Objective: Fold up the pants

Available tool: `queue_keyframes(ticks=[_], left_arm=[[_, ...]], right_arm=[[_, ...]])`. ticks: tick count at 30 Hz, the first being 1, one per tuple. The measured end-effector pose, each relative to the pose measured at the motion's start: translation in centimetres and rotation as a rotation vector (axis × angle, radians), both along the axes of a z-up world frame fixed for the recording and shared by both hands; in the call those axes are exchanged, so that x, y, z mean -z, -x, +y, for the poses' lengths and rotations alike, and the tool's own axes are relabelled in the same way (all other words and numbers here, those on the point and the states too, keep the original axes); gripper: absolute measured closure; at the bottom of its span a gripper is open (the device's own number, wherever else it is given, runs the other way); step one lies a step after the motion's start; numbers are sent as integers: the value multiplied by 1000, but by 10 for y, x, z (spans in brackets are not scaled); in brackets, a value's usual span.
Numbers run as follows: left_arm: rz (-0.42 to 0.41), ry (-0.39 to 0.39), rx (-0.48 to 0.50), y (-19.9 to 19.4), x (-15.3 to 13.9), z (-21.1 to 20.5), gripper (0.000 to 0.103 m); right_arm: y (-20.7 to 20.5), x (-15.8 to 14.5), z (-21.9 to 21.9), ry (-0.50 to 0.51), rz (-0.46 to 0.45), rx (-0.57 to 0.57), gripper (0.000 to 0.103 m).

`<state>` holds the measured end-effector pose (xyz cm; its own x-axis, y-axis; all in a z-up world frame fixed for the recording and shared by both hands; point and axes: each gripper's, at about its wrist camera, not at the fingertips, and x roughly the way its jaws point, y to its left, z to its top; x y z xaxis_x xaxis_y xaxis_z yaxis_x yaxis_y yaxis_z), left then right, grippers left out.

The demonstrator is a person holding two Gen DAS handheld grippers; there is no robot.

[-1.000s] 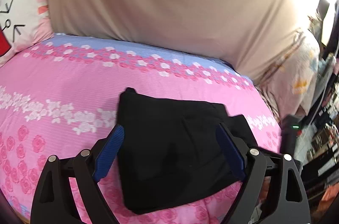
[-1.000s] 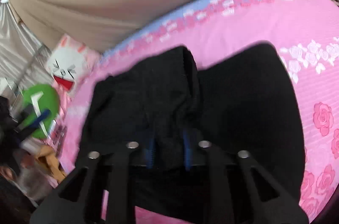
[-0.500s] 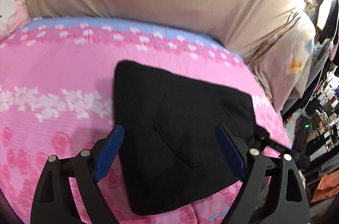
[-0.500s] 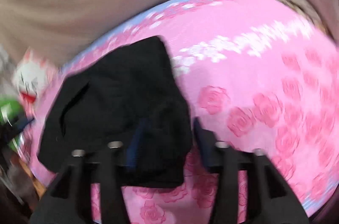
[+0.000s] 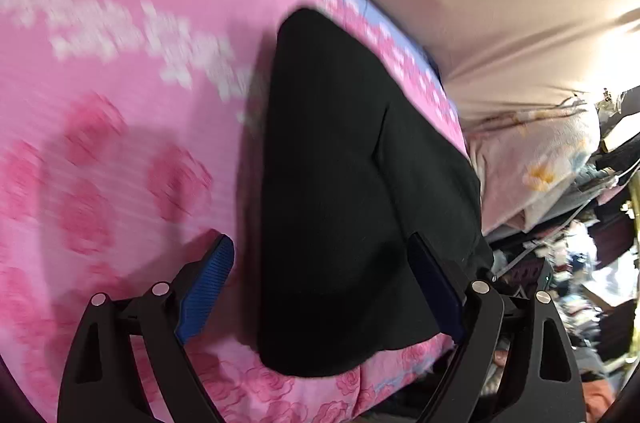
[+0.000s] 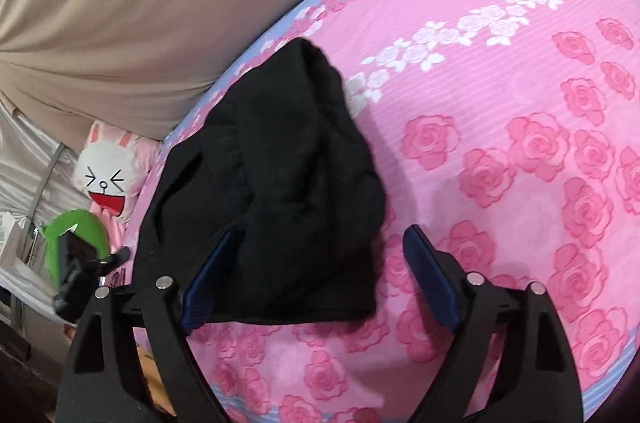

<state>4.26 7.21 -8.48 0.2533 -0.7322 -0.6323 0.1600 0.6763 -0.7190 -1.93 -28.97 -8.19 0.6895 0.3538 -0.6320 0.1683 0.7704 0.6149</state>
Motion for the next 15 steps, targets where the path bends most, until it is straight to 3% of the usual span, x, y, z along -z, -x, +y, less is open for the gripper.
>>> queue_keyframes(ticks=[1, 3, 5, 7, 10, 13, 15], left_arm=[[-20, 2, 0, 0, -1, -2, 17], [-51, -33, 37, -3, -8, -14, 49], [-92, -96, 39, -4, -21, -17, 86], [-196, -172, 32, 2, -51, -10, 87], [-239, -211, 13, 15, -78, 15, 87], [-194, -273, 23, 20, -65, 31, 80], [-131, -298, 30, 22, -41, 29, 72]], right_arm=[[-2, 1, 2, -21, -7, -8, 27], [-8, 1, 10, -7, 0, 0, 51], [-6, -15, 23, 26, -31, -12, 65], [0, -35, 36, 58, -62, -35, 67], [12, -53, 62, 64, -78, -119, 65], [13, -28, 78, 77, 17, -168, 54], [15, -5, 74, 45, 77, -137, 40]])
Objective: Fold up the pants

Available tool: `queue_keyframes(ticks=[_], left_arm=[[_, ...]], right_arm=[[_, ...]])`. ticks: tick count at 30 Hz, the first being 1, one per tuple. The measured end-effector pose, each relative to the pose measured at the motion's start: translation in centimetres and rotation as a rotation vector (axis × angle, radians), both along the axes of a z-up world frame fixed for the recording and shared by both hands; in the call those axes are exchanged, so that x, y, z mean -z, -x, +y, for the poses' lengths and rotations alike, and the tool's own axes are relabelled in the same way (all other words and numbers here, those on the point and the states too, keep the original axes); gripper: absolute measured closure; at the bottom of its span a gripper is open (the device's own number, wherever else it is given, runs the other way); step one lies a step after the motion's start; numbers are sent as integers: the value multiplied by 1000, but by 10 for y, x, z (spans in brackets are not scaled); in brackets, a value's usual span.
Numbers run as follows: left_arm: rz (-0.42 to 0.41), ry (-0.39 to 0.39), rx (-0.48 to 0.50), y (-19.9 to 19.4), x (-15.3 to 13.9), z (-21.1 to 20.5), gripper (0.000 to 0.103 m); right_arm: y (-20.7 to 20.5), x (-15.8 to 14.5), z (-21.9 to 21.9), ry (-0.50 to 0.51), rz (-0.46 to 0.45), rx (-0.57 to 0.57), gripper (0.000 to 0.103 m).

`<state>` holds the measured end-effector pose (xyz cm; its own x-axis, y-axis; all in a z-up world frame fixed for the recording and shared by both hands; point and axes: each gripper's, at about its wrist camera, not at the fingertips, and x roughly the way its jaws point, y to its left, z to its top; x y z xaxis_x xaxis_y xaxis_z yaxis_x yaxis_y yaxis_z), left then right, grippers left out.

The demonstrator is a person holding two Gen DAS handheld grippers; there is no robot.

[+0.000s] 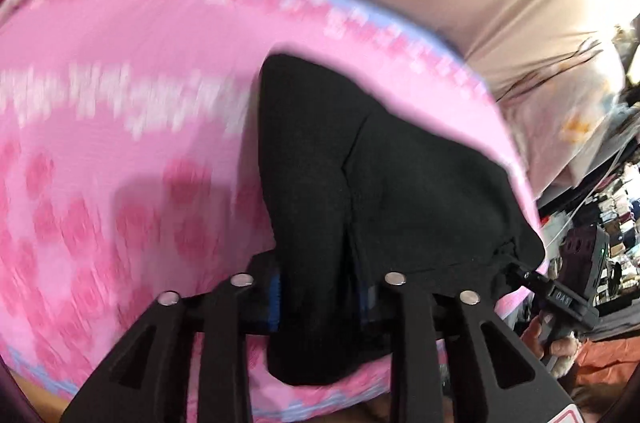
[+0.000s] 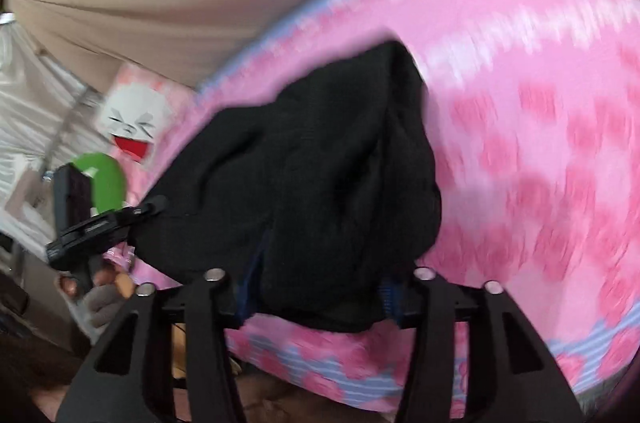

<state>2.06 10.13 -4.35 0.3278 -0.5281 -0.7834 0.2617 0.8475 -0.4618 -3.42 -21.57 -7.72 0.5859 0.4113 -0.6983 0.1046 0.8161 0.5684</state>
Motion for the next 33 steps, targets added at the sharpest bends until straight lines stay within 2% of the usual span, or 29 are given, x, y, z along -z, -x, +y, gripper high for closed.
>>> queue_keyframes(ticks=[2, 4, 7, 11, 15, 17, 18, 21, 23, 25, 29, 33], left_arm=[[9, 20, -26, 7, 11, 3, 60], [4, 53, -49, 9, 12, 4, 53], [29, 52, -57, 2, 19, 3, 49], [38, 6, -64, 0, 25, -2, 45], [-27, -107, -57, 6, 17, -16, 45], [-67, -164, -44, 10, 13, -24, 51], [-79, -182, -39, 11, 11, -27, 53], [-115, -241, -25, 16, 6, -37, 66], [-135, -274, -30, 19, 2, -40, 80], [-159, -300, -35, 22, -4, -41, 86], [-216, -327, -41, 28, -19, -45, 88], [-267, -321, -49, 30, -41, -47, 88]], right_arm=[[6, 8, -9, -95, -2, 27, 39], [6, 7, -10, -109, 3, 25, 37], [3, 4, -4, -91, -5, 9, 30], [3, 4, 6, -55, -26, 22, 28], [2, 4, 8, -38, -30, 24, 28], [3, 4, 7, -32, -32, 26, 30], [3, 3, 9, -22, -33, 29, 36], [9, -3, 11, 15, -56, 31, 49], [13, -9, 12, 54, -73, 35, 55], [16, -16, 13, 77, -86, 41, 58], [20, -33, 12, 116, -125, 49, 60], [23, -54, 10, 136, -176, 51, 61]])
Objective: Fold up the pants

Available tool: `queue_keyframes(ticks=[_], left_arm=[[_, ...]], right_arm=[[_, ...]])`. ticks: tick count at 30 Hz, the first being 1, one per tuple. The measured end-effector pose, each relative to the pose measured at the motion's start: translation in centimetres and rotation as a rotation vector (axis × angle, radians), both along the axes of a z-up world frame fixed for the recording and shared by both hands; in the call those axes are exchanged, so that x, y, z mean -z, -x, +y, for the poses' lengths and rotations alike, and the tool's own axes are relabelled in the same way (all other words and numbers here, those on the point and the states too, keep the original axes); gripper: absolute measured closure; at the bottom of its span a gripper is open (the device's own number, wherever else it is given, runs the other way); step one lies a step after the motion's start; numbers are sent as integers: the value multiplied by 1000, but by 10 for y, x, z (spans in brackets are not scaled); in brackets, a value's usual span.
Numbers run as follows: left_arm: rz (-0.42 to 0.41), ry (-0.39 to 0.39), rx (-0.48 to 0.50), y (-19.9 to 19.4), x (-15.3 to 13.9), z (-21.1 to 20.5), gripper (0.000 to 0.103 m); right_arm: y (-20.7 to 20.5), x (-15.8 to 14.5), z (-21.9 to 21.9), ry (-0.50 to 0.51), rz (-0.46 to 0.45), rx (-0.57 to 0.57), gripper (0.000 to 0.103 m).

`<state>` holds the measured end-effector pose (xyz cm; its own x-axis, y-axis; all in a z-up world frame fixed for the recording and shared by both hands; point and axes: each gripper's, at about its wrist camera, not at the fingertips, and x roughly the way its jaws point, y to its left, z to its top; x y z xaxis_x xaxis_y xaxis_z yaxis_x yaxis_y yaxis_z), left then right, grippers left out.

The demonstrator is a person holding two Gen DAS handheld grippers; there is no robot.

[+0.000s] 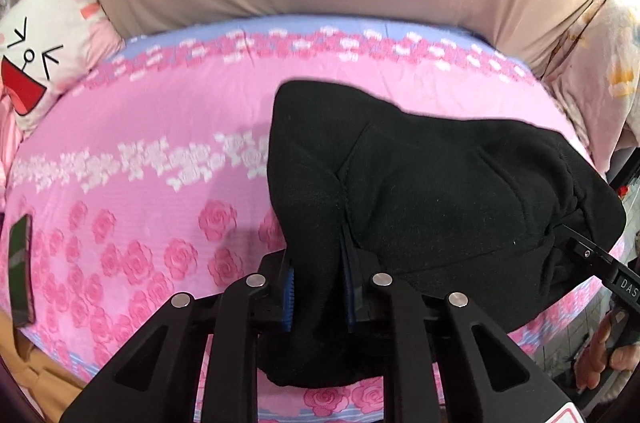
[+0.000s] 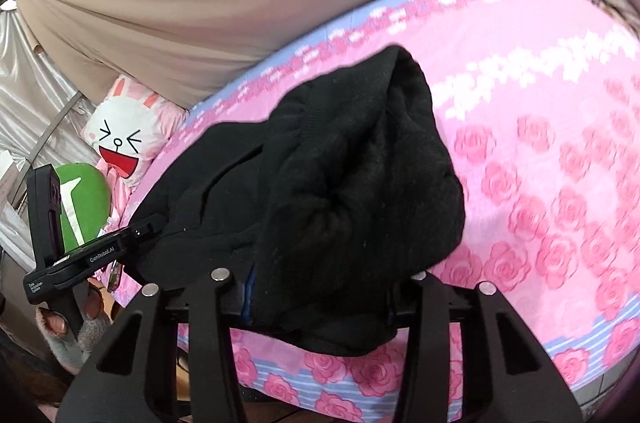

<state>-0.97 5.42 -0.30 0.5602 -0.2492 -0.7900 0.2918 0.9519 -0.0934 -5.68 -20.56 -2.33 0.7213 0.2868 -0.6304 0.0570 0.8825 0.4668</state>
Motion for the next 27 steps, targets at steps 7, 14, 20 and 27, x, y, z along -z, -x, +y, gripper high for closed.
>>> queue_keyframes(ticks=[7, 14, 20, 27], left_arm=[[-103, 23, 6, -11, -44, -9, 88], [-264, 58, 10, -47, -100, -19, 88], [-370, 81, -13, -121, -122, -27, 43], [-131, 156, -260, -206, -2, 25, 26]], right_arm=[[-11, -45, -4, 56, -110, 4, 61], [-58, -105, -9, 108, -296, 2, 61], [-145, -107, -34, 88, -348, 12, 41], [-180, -8, -101, 64, -97, 263, 47]])
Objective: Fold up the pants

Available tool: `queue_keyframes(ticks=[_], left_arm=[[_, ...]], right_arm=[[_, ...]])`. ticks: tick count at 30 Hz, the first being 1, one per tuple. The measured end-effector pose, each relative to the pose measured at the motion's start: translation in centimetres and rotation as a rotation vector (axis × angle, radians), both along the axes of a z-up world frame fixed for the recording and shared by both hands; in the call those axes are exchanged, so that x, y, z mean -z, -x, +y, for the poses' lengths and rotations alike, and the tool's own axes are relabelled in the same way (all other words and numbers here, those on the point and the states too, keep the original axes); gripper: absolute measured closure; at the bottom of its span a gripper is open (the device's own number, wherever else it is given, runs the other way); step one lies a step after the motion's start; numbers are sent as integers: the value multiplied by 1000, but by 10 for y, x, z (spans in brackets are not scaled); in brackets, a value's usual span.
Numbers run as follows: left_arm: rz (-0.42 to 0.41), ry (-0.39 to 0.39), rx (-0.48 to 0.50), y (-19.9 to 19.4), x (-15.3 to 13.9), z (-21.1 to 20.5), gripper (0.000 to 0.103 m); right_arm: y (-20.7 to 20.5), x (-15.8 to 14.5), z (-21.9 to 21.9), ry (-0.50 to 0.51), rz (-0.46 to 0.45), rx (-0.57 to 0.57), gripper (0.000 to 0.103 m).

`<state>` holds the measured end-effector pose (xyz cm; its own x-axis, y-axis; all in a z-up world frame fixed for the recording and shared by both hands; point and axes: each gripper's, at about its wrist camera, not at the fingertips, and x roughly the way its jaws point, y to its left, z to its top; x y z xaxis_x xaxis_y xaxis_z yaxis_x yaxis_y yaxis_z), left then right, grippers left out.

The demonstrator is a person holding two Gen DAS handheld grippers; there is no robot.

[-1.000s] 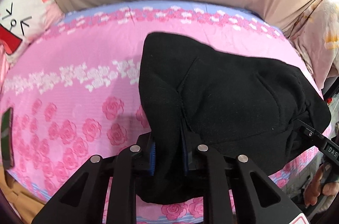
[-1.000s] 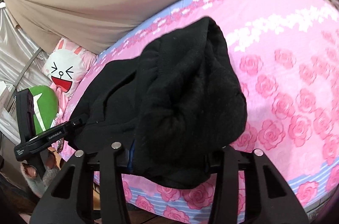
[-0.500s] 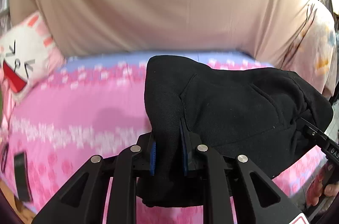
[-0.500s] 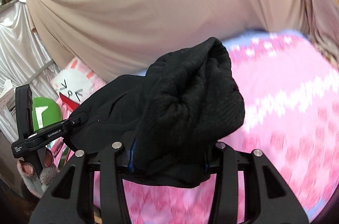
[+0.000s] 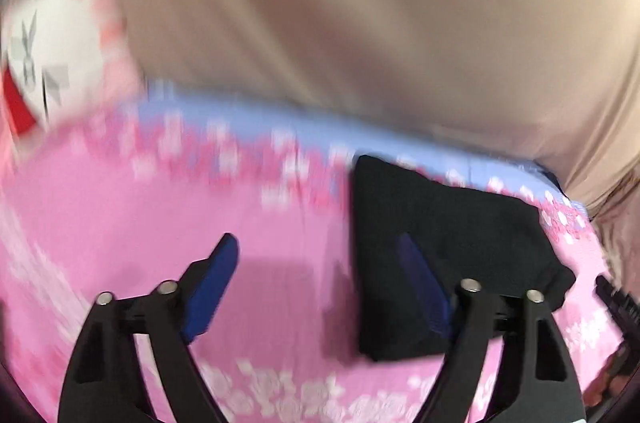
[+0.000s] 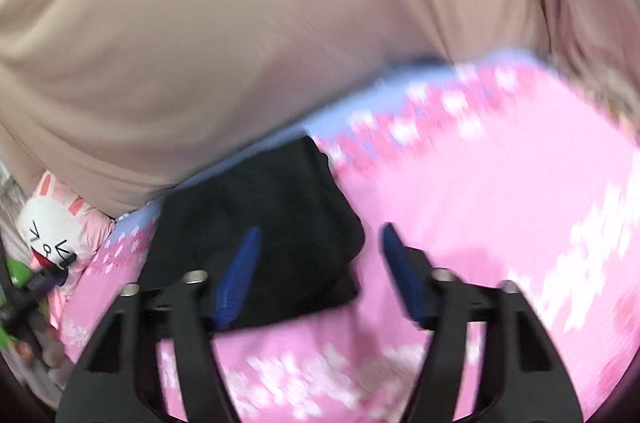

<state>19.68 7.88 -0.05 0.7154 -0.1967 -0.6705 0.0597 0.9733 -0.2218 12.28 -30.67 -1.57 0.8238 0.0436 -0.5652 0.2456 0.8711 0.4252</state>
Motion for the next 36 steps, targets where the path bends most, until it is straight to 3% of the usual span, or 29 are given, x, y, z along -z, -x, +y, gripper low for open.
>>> queue_keyframes(ticks=[2, 7, 9, 12, 14, 16, 18, 19, 20, 21, 23, 26, 29, 30, 32, 33, 36], left_arm=[[-2, -22, -3, 5, 9, -4, 26], [-108, -120, 95, 31, 4, -55, 25], [-137, -162, 132, 38, 4, -76, 24], [-76, -159, 159, 33, 16, -83, 22], [11, -66, 179, 24, 25, -74, 18], [118, 131, 194, 11, 37, -52, 18], [198, 269, 183, -5, 49, -38, 20], [222, 295, 185, -12, 53, -36, 28], [242, 298, 189, -19, 58, -36, 56], [271, 278, 209, -30, 64, -41, 71], [262, 250, 218, -38, 65, -47, 87], [155, 163, 231, -43, 37, -59, 91], [51, 105, 208, -50, 8, -61, 90], [47, 81, 202, -56, 9, -61, 88], [89, 32, 199, -61, 24, -62, 84], [120, 1, 198, -57, 36, -63, 82], [82, -86, 157, -30, 47, -64, 69]], right_arm=[[2, 0, 13, 62, 13, -8, 47], [-4, -11, 66, 296, -15, -36, 47], [-7, -7, 75, 326, -11, -61, 47], [-15, -8, 61, 263, -6, -64, 47], [-22, -7, 36, 135, 5, -71, 39], [-27, -2, 15, 17, 17, -74, 34], [-40, 9, 2, -79, 51, -101, 34], [-47, 14, 0, -107, 67, -111, 34], [-56, 22, -1, -132, 87, -124, 34], [-64, 28, 1, -140, 108, -133, 38], [-75, 32, 9, -95, 129, -128, 67], [-75, 3, 27, -13, 41, -132, 75], [-78, -8, 32, 8, -2, -141, 74], [-82, 0, 31, 7, 19, -145, 67], [-88, 26, 27, 16, 118, -135, 59], [-83, 34, 25, 3, 138, -118, 48], [-55, 25, 27, 15, 99, -87, 47]])
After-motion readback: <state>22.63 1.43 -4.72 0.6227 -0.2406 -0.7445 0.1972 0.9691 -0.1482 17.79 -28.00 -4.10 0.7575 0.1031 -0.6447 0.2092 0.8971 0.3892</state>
